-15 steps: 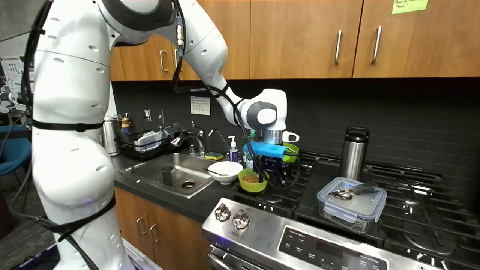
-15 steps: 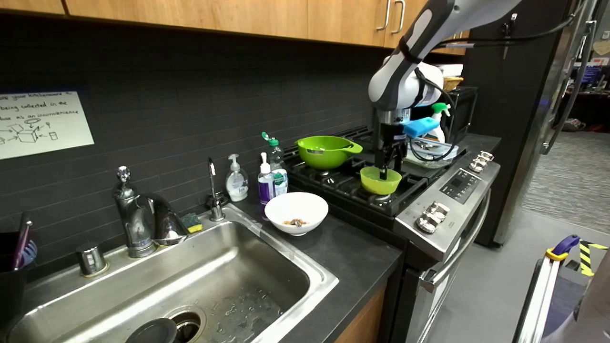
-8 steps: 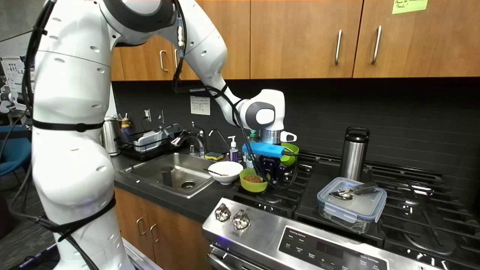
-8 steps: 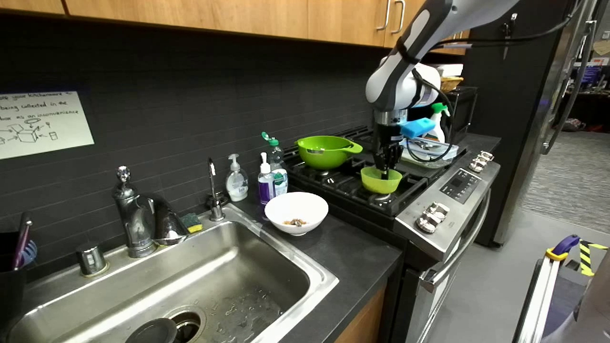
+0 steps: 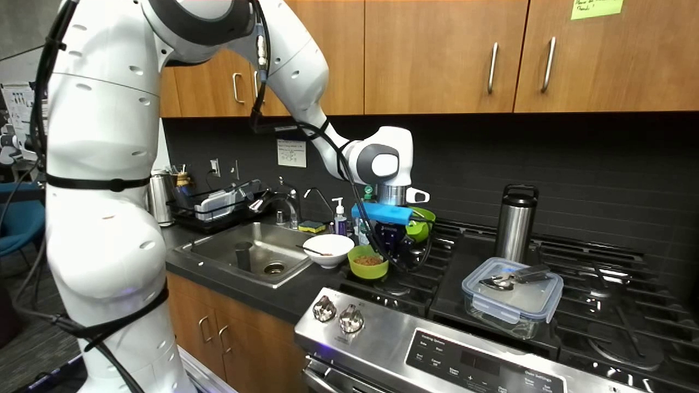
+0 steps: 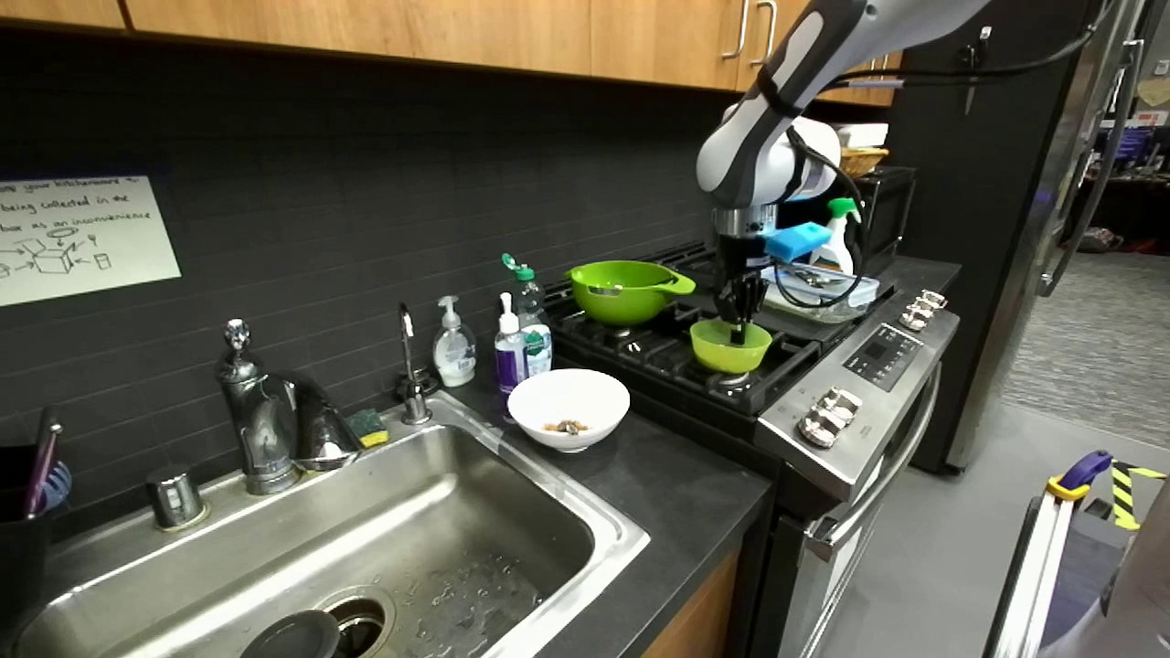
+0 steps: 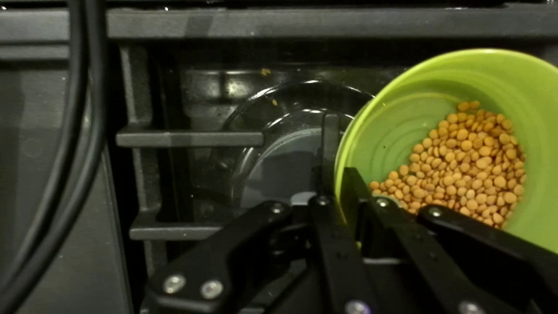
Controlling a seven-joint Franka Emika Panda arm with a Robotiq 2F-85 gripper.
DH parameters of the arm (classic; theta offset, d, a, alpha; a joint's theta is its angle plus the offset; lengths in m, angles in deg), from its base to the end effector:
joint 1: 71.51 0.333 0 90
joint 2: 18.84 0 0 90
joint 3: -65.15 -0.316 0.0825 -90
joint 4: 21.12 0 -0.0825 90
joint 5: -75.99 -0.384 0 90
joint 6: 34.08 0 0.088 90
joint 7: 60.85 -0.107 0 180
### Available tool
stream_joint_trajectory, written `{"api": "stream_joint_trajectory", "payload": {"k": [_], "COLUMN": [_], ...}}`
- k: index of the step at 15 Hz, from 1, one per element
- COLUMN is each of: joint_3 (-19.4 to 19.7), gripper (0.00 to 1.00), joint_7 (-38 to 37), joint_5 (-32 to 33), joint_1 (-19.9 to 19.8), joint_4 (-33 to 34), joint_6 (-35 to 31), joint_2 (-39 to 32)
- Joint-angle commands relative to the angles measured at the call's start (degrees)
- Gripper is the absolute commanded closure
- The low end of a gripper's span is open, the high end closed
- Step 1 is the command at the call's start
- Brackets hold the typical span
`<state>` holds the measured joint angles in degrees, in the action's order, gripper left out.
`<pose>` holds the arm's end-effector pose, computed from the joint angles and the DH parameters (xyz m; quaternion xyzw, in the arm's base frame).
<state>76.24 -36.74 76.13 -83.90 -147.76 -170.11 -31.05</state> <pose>0.5000 -0.2170 0.2805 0.9995 0.0081 -0.0293 0.0103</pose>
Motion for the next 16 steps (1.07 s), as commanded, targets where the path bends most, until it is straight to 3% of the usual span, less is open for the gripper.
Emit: {"api": "stream_joint_trajectory", "payload": {"k": [1, 16], "joint_3": [-1.0, -2.64], "gripper": [0.97, 0.99], "joint_7": [-0.35, -1.16], "joint_5": [0.99, 1.34], "joint_1": [-0.35, 0.42], "joint_4": [0.33, 4.7], "joint_6": [0.21, 5.5], "joint_2": [-0.07, -1.21]}}
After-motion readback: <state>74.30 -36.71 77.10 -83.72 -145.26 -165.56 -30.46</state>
